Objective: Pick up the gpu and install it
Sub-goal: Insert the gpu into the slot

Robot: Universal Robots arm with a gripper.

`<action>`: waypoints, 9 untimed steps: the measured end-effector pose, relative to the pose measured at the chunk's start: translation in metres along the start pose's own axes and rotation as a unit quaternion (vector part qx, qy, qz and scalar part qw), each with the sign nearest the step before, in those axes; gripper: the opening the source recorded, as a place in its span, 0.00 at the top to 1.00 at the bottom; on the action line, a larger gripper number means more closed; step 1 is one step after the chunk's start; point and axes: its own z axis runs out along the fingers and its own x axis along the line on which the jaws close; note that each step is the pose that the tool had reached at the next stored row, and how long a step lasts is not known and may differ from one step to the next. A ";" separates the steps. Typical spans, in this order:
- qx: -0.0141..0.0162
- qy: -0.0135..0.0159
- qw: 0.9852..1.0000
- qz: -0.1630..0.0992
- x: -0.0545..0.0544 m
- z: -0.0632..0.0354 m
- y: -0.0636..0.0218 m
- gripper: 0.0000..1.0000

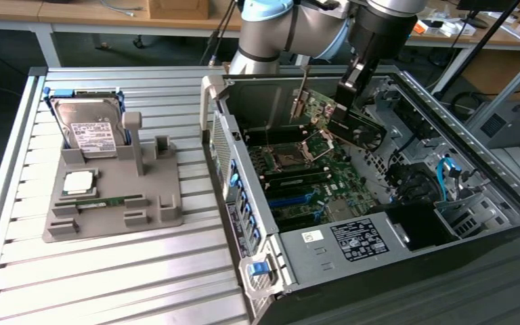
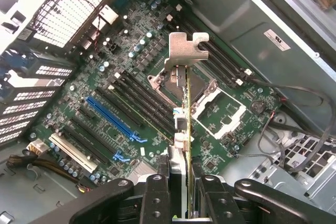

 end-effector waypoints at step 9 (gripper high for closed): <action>0.000 0.000 1.000 -0.011 0.000 0.0000 0.0000 0.73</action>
